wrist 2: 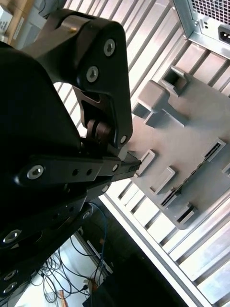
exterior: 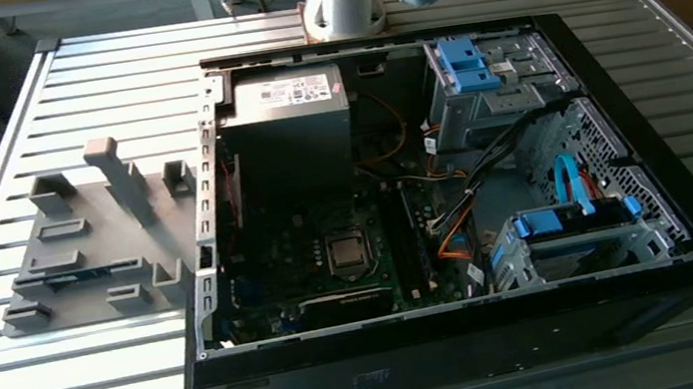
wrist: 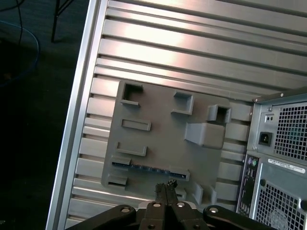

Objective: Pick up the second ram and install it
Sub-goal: 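Pick up the second ram and move it above second insertion slot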

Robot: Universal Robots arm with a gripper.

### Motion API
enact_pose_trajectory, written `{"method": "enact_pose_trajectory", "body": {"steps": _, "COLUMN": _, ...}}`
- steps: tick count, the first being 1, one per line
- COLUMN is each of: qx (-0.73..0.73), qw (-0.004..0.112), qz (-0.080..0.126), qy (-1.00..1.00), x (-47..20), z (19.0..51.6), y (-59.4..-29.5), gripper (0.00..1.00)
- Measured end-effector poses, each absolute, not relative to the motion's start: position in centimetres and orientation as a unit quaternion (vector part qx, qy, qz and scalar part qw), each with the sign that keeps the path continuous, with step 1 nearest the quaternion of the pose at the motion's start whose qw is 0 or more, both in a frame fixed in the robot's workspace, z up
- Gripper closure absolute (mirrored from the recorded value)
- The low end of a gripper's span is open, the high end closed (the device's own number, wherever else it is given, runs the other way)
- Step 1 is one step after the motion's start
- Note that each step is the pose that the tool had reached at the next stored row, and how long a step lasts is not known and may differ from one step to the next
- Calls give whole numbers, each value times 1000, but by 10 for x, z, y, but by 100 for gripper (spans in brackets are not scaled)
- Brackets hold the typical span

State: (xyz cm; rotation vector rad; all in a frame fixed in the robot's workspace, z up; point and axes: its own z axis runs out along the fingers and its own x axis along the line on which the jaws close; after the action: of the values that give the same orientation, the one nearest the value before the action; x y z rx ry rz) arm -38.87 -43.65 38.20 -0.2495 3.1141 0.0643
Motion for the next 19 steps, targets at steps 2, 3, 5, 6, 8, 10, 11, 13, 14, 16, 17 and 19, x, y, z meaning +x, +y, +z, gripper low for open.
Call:
{"method": "enact_pose_trajectory", "body": {"steps": 2, "qx": -84, "qw": 8, "qz": 21, "qy": 996, "x": -391, "z": 382, "y": -436, "gripper": 89}}
{"method": "enact_pose_trajectory", "body": {"steps": 3, "qx": -86, "qw": 8, "qz": 21, "qy": 996, "x": -392, "z": 382, "y": -436, "gripper": 89}}
{"method": "enact_pose_trajectory", "body": {"steps": 5, "qx": -90, "qw": 8, "qz": 21, "qy": 996, "x": -393, "z": 382, "y": -436, "gripper": 89}}
{"method": "enact_pose_trajectory", "body": {"steps": 6, "qx": -92, "qw": 8, "qz": 21, "qy": 995, "x": -394, "z": 382, "y": -436, "gripper": 89}}
{"method": "enact_pose_trajectory", "body": {"steps": 8, "qx": -96, "qw": 8, "qz": 21, "qy": 995, "x": -396, "z": 382, "y": -436, "gripper": 89}}
{"method": "enact_pose_trajectory", "body": {"steps": 10, "qx": -100, "qw": 8, "qz": 21, "qy": 995, "x": -398, "z": 382, "y": -436, "gripper": 89}}
{"method": "enact_pose_trajectory", "body": {"steps": 11, "qx": -102, "qw": 8, "qz": 21, "qy": 995, "x": -398, "z": 382, "y": -436, "gripper": 89}}
{"method": "enact_pose_trajectory", "body": {"steps": 13, "qx": -106, "qw": 8, "qz": 21, "qy": 994, "x": -399, "z": 382, "y": -437, "gripper": 89}}
{"method": "enact_pose_trajectory", "body": {"steps": 14, "qx": -108, "qw": 8, "qz": 21, "qy": 994, "x": -400, "z": 382, "y": -436, "gripper": 89}}
{"method": "enact_pose_trajectory", "body": {"steps": 16, "qx": -112, "qw": 8, "qz": 21, "qy": 993, "x": -401, "z": 382, "y": -436, "gripper": 89}}
{"method": "enact_pose_trajectory", "body": {"steps": 17, "qx": -115, "qw": 8, "qz": 21, "qy": 993, "x": -401, "z": 382, "y": -436, "gripper": 89}}
{"method": "enact_pose_trajectory", "body": {"steps": 19, "qx": -118, "qw": 8, "qz": 21, "qy": 993, "x": -402, "z": 381, "y": -436, "gripper": 89}}
